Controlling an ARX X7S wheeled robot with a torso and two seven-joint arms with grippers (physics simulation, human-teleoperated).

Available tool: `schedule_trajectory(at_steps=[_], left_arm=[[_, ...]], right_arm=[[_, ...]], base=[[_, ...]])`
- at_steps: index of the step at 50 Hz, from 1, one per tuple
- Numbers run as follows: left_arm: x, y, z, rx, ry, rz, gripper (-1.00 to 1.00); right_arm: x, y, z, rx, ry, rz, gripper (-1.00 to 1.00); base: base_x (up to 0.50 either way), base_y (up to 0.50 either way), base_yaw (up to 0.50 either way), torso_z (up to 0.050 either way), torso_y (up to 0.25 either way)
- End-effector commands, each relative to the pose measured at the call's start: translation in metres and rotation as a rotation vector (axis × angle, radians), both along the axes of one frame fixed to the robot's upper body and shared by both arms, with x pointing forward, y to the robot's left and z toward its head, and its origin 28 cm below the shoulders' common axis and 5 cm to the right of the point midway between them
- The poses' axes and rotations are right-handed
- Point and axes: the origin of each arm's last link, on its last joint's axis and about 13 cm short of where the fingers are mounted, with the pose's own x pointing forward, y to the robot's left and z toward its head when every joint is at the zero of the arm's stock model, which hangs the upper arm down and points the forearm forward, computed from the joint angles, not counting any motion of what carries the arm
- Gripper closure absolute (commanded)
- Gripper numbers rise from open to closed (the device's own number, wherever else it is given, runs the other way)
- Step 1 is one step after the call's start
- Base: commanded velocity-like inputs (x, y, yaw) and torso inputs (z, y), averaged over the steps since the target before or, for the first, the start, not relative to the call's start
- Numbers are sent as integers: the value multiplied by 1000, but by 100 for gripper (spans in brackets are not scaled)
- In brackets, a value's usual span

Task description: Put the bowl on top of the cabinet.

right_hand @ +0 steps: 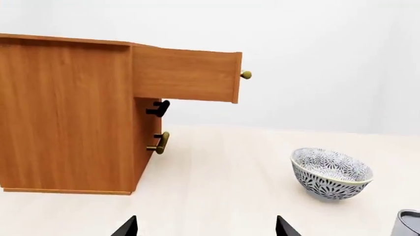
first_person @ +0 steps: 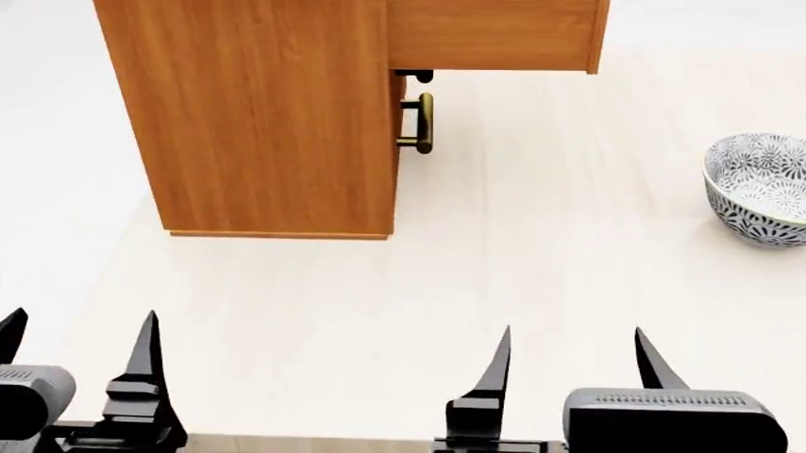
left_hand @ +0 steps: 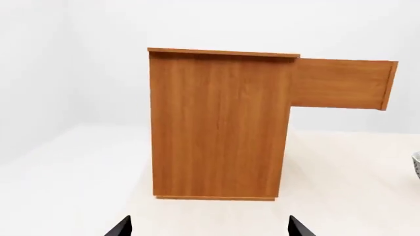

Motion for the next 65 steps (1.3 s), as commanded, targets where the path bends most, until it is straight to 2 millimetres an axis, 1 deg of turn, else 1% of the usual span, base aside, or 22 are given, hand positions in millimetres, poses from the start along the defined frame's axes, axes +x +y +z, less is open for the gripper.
schedule_trajectory(at_steps=[1, 7, 10, 13, 15, 19, 30, 38, 40, 41, 54, 55, 59, 65], left_arm=[[-9, -1, 18, 15, -28, -12, -100], [-9, -1, 16, 24, -34, -5, -100], [-9, -1, 16, 28, -36, -8, -100], [-10, 0, 16, 24, -38, -6, -100], [-12, 0, 12, 31, -33, -10, -100], [-14, 0, 10, 30, -31, -10, -100], [-15, -2, 4, 35, -20, -20, -100], [-18, -1, 9, 30, -29, -19, -100], [-19, 1, 1, 26, -15, -12, -100], [-19, 1, 1, 25, -14, -12, -100], [-21, 3, 1, 21, -15, -6, -100], [-21, 3, 1, 21, -15, -6, -100], [-21, 3, -2, 20, -8, -4, -100], [-22, 2, -6, 25, 1, -10, -100]], right_arm=[[-11, 0, 14, -18, -26, 10, -100], [-9, 1, 7, -13, -24, 24, -100], [-10, 1, 7, -21, -32, 28, -100], [-10, 1, 6, -17, -30, 29, -100], [-11, 1, 3, -11, -27, 30, -100], [-12, 2, 1, -7, -23, 30, -100], [-12, 2, 0, 2, -20, 31, -100], [-14, 2, 2, -1, -26, 33, -100], [-12, 1, -6, -3, -8, 35, -100], [-12, 1, -7, -3, -8, 35, -100], [-13, 2, -8, -2, -17, 26, -100], [-13, 3, -10, -84, -16, 2, -100], [-13, 3, -11, -34, -4, 17, -100], [-12, 1, -13, -31, 4, 12, -100]], base=[[0, 0, 0, 0, 0], [31, 0, 0, 0, 0], [354, 0, 0, 0, 0], [465, 0, 0, 0, 0], [500, 0, 0, 0, 0], [500, 0, 0, 0, 0], [500, 0, 0, 0, 0], [500, 0, 0, 0, 0], [500, 0, 0, 0, 0], [500, 0, 0, 0, 0], [500, 0, 0, 0, 1], [0, 0, 0, 0, 0], [0, 0, 0, 0, 0], [0, 0, 0, 0, 0]])
